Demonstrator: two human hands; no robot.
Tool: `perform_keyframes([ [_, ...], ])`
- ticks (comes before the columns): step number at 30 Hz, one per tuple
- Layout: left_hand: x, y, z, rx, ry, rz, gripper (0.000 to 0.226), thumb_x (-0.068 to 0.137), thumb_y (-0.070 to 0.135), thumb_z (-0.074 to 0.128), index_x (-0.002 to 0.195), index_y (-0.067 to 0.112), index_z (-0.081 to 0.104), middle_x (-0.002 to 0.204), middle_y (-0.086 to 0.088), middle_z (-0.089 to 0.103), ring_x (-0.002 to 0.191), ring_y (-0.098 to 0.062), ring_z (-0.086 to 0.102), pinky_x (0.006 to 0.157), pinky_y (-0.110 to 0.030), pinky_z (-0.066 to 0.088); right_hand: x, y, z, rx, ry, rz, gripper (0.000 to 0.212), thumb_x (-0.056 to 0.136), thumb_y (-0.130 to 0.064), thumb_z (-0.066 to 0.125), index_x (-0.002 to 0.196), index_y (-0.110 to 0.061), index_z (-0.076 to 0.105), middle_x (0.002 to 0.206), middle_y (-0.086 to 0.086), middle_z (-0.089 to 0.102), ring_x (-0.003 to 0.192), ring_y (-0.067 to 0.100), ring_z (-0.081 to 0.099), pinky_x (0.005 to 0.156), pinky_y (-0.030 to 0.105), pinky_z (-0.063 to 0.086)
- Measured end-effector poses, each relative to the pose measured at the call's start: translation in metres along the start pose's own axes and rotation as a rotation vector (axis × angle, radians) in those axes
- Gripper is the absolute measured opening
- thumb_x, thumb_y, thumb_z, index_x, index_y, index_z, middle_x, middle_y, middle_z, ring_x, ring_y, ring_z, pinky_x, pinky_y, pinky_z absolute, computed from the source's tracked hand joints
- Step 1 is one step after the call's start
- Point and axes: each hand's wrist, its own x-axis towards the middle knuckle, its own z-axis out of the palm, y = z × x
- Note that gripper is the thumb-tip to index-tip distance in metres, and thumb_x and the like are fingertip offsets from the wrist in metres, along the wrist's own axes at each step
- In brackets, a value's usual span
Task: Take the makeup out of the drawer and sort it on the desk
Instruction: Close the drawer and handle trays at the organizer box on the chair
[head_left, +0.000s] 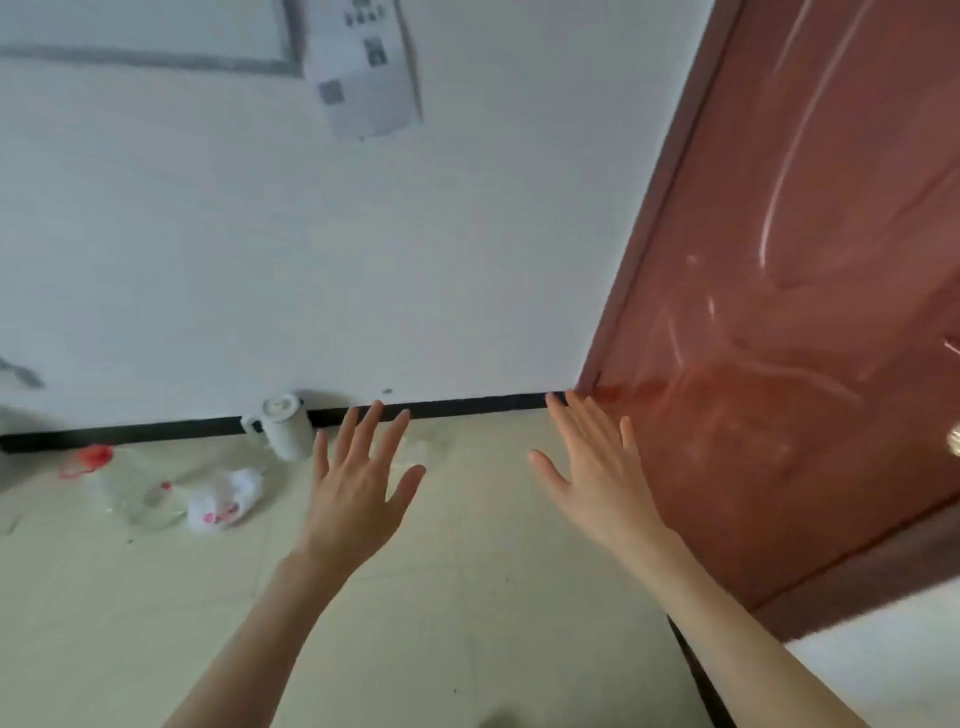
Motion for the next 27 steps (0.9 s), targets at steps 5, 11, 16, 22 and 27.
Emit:
perform_keyframes([
  [5,-0.032,-0.095,-0.04,0.098,0.117,-0.354,0.067,0.085,0.059,0.021,0.141,0.024,0.033,0.15,-0.007,0.03,0.141,-0.029,0.019,0.111,-0.054,0.015,0.085,-0.104,0.036,0.061,-0.112,-0.354,0.064,0.095,-0.052,0.031,0.149,-0.028,0.006,0.158,-0.003,0.004,0.145,0.014,0.0,0.117,0.044,-0.003],
  [11,-0.082,-0.155,-0.074,0.19,0.242,-0.739,0.069,0.084,0.062,0.016,0.144,0.03,0.021,0.154,-0.005,0.02,0.143,-0.026,0.008,0.113,-0.05,0.008,0.139,-0.227,0.068,0.142,-0.201,-0.793,0.074,0.085,-0.066,0.017,0.149,-0.027,0.013,0.157,0.0,0.012,0.145,0.018,0.006,0.116,0.039,0.001],
  [16,-0.149,-0.183,-0.089,0.258,0.308,-1.044,0.067,0.086,0.066,0.01,0.142,0.03,0.022,0.151,-0.008,0.027,0.142,-0.03,0.016,0.111,-0.054,0.016,0.147,-0.335,0.105,0.158,-0.319,-1.069,0.079,0.08,-0.068,0.015,0.149,-0.029,0.012,0.157,0.0,0.01,0.145,0.017,0.004,0.116,0.043,0.001],
  [22,-0.219,-0.233,-0.11,0.299,0.374,-1.355,0.065,0.085,0.059,0.021,0.141,0.028,0.025,0.151,-0.009,0.027,0.142,-0.031,0.017,0.11,-0.054,0.017,0.116,-0.471,0.149,0.211,-0.409,-1.355,0.089,0.07,-0.07,0.002,0.149,-0.029,0.011,0.157,0.001,0.01,0.145,0.017,0.005,0.116,0.042,0.001],
  [27,-0.268,-0.31,-0.137,0.311,0.401,-1.494,0.06,0.087,0.057,0.023,0.139,0.028,0.026,0.148,-0.011,0.033,0.138,-0.035,0.025,0.107,-0.056,0.023,0.088,-0.594,0.184,0.224,-0.445,-1.51,0.087,0.072,-0.069,0.003,0.149,-0.029,0.013,0.157,0.003,0.013,0.145,0.02,0.007,0.116,0.043,0.001],
])
